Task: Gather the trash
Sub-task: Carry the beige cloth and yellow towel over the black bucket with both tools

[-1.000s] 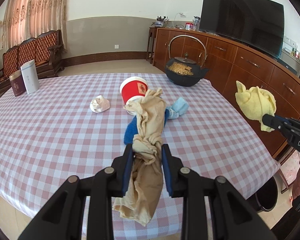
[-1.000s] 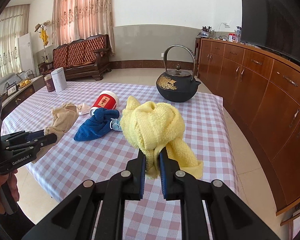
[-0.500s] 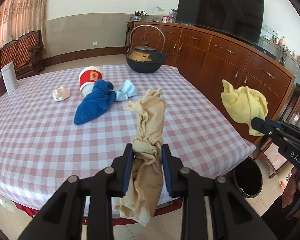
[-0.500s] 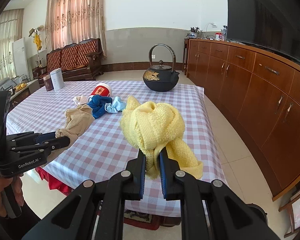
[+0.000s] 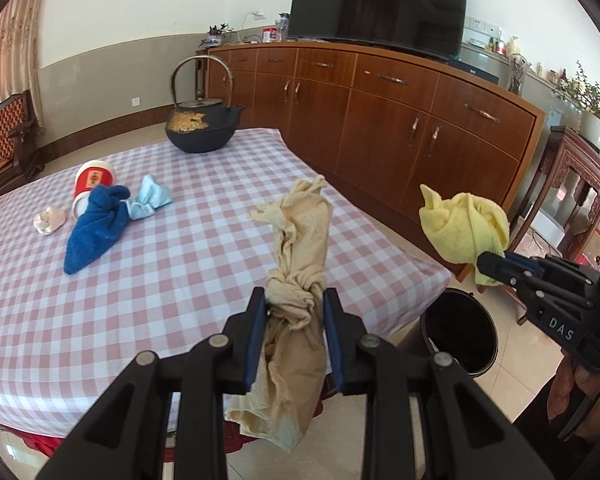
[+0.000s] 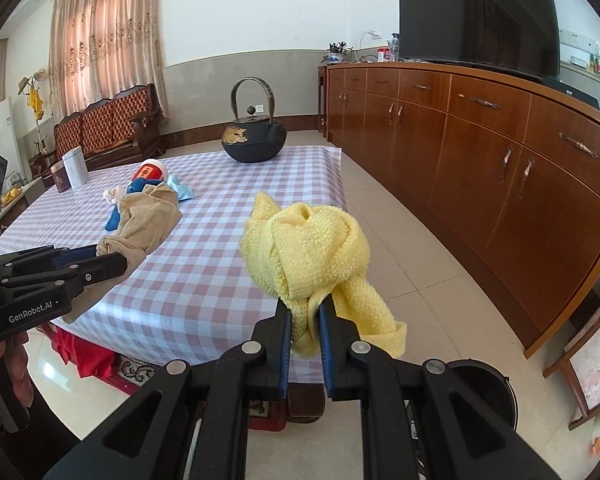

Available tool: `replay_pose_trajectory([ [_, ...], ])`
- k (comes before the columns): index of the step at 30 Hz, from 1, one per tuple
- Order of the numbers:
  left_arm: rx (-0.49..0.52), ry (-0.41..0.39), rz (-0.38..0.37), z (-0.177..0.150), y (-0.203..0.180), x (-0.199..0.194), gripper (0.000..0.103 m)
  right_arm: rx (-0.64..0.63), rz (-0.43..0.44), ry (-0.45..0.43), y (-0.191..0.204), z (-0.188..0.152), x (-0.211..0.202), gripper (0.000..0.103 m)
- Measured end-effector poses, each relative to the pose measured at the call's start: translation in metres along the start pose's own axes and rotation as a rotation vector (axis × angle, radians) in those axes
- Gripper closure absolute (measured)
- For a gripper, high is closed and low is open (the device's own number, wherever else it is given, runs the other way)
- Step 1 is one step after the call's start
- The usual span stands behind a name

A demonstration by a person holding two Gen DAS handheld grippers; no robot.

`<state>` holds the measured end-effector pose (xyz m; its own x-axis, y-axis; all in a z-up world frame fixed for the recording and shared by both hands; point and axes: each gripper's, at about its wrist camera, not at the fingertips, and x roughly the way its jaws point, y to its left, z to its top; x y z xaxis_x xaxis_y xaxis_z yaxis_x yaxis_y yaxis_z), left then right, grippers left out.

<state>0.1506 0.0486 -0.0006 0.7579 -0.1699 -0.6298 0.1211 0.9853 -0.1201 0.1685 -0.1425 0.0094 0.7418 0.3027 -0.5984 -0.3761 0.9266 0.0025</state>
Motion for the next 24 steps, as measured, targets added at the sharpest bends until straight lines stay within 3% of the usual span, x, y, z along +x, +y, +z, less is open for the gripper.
replay_pose_trajectory([
  [24,0.161,0.070,-0.252,-0.006,-0.148,0.055,0.073,0.206,-0.276,0.051,-0.135,-0.070,-0.056,0.090],
])
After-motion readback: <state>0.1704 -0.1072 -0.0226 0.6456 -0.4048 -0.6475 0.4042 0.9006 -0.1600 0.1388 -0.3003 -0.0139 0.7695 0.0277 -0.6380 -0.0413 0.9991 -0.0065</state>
